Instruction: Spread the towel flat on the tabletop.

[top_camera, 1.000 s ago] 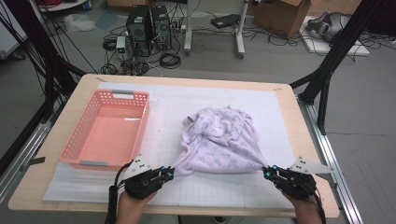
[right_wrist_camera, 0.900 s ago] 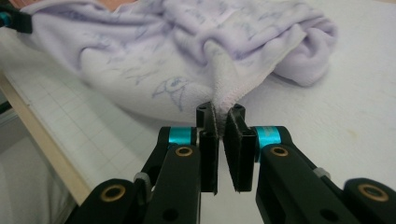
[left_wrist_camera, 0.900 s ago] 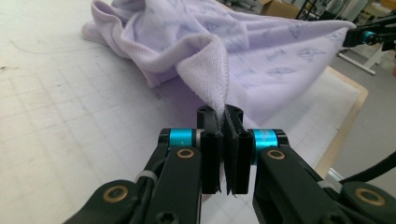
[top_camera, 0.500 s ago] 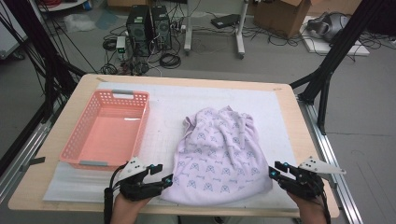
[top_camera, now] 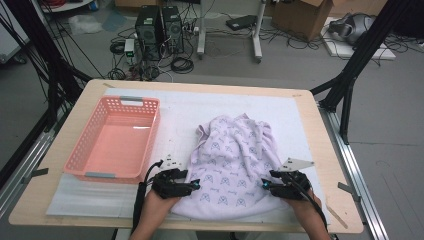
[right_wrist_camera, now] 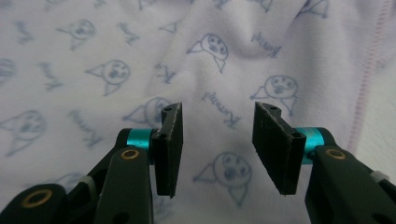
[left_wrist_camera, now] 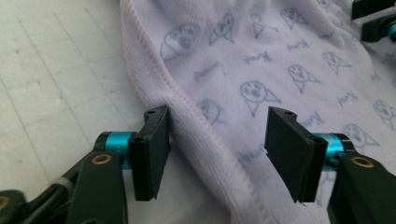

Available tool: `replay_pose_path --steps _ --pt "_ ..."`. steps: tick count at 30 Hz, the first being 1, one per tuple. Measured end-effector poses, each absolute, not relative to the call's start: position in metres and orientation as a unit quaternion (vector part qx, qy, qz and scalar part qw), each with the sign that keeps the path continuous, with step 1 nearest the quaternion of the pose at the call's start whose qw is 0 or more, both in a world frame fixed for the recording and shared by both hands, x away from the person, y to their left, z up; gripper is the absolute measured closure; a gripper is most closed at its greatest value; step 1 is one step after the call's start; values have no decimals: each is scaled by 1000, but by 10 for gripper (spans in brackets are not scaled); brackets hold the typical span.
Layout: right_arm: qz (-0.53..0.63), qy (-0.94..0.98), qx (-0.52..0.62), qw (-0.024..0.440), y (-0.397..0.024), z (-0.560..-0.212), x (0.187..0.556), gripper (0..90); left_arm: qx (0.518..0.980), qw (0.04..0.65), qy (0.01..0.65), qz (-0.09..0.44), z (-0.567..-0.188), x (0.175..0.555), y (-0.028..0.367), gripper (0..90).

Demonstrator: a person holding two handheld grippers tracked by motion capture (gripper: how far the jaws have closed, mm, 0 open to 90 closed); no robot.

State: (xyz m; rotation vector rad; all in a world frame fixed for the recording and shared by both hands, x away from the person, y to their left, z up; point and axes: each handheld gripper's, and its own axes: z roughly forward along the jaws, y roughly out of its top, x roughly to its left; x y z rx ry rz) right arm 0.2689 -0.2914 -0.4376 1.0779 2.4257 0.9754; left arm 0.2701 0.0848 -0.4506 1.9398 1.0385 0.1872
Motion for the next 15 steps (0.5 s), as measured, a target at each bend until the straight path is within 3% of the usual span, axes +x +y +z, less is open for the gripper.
replay_pose_path --steps 1,2,4,5,9,15 --pt "335 851 374 155 -289 -440 272 556 787 446 418 82 -451 271 85 474" --pt "343 848 372 155 -288 -441 273 617 790 439 418 93 -450 271 86 564" --pt "350 853 361 143 -287 -441 277 819 789 432 426 100 -451 275 90 758" --pt "346 857 352 148 -286 -440 279 866 785 435 432 89 -451 279 92 832" --pt "348 851 361 157 -284 -440 299 876 775 445 436 110 -447 294 89 848" --pt "361 808 405 229 -287 -436 332 873 738 468 461 153 -443 316 89 847"
